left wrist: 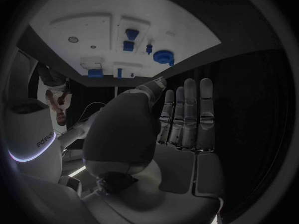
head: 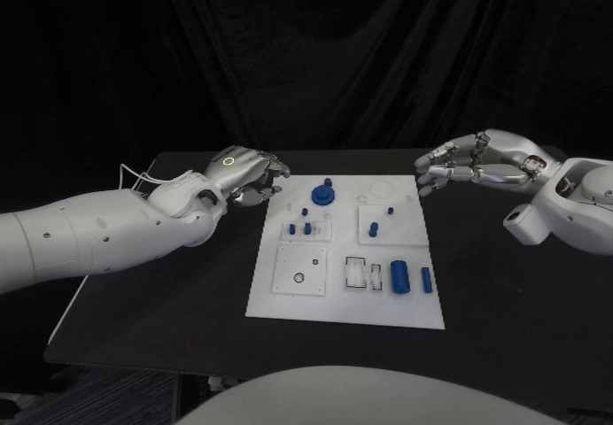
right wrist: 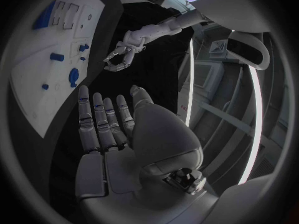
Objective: Assemble the parts on the task board
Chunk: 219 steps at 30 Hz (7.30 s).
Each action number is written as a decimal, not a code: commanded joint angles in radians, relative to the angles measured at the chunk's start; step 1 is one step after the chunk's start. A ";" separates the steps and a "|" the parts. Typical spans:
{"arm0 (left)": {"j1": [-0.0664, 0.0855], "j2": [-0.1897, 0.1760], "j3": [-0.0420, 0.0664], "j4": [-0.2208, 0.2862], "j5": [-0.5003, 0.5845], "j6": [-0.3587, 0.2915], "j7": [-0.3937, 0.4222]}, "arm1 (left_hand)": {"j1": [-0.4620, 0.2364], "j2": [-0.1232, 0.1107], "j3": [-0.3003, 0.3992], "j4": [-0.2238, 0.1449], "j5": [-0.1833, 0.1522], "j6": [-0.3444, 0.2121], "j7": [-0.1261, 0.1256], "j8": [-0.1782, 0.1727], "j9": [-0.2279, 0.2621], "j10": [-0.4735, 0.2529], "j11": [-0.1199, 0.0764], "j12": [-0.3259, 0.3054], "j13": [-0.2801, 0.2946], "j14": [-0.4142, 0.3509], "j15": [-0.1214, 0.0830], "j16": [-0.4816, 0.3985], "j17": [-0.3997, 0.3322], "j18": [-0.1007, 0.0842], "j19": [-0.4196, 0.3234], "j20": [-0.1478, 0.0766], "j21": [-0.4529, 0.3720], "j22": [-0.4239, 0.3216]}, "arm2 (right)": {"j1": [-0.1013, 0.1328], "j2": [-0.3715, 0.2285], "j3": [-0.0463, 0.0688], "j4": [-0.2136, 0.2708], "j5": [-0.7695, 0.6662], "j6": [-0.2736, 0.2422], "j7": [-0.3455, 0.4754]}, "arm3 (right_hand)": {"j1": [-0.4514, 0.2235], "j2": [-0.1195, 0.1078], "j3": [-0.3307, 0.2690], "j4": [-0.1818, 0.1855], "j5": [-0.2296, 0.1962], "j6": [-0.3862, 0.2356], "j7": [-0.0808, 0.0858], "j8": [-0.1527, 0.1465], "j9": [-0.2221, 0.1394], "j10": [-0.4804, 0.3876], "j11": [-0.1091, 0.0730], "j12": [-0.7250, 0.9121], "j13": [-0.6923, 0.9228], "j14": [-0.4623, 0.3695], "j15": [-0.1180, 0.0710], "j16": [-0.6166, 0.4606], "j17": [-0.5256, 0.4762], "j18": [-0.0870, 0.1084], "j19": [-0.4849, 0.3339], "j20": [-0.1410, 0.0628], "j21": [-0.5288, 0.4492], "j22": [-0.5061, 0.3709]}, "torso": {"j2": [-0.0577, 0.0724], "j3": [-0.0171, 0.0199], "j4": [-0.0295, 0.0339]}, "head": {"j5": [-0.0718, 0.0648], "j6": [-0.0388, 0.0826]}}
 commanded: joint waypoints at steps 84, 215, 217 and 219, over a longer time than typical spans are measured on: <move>-0.013 0.043 0.001 0.010 1.870 0.838 0.678 | -0.295 0.375 -0.606 0.140 -0.075 -0.593 0.148 -0.045 -0.464 -0.699 0.094 -0.242 -0.465 -0.897 0.170 -0.646 -0.571 -0.009 -0.841 0.135 -0.456 -1.066 | -0.121 0.153 0.001 -0.150 -0.893 -0.327 -0.269 | -0.055 -0.176 0.385 -0.053 -0.300 0.160 -0.032 -0.154 -0.025 0.358 -0.093 -0.318 0.001 0.506 -0.123 -0.217 0.085 0.007 0.239 -0.126 0.197 0.155 | -0.037 -0.0370 0.0540 | -0.060 0.035; -0.013 -0.115 0.000 0.200 1.818 0.891 0.681 | -0.385 0.440 -0.670 -0.163 0.136 -0.501 0.197 0.012 -0.449 -0.673 0.149 -0.257 -0.463 -0.908 0.200 -0.662 -0.572 -0.022 -0.862 0.152 -0.447 -1.114 | -0.068 0.180 0.001 -0.008 -1.014 -0.477 -0.287 | -0.030 -0.211 0.525 -0.105 -0.159 0.345 -0.038 -0.127 0.060 0.578 -0.155 -0.378 0.003 0.600 -0.189 0.011 0.280 0.026 0.208 -0.167 0.524 0.542 | 0.012 -0.0376 0.0588 | -0.064 0.000; -0.013 -0.115 0.000 0.199 1.818 0.888 0.679 | -0.385 0.440 -0.670 -0.163 0.136 -0.501 0.197 0.012 -0.449 -0.673 0.149 -0.257 -0.463 -0.908 0.200 -0.662 -0.572 -0.022 -0.862 0.152 -0.447 -1.114 | -0.072 0.177 0.001 0.035 -1.040 -0.471 -0.283 | -0.032 -0.215 0.524 -0.105 -0.157 0.341 -0.038 -0.130 0.061 0.578 -0.155 -0.382 0.002 0.599 -0.189 0.010 0.280 0.026 0.207 -0.167 0.524 0.543 | 0.013 -0.0382 0.0597 | -0.059 0.000; -0.013 -0.114 0.000 0.200 1.818 0.884 0.677 | -0.385 0.441 -0.670 -0.162 0.136 -0.495 0.197 0.014 -0.448 -0.672 0.150 -0.255 -0.462 -0.908 0.200 -0.662 -0.572 -0.023 -0.861 0.152 -0.447 -1.114 | -0.077 0.180 0.001 0.071 -1.066 -0.468 -0.280 | -0.033 -0.216 0.523 -0.105 -0.158 0.340 -0.038 -0.131 0.061 0.579 -0.155 -0.384 0.002 0.600 -0.189 0.010 0.280 0.026 0.206 -0.167 0.524 0.544 | 0.012 -0.0401 0.0611 | -0.050 0.000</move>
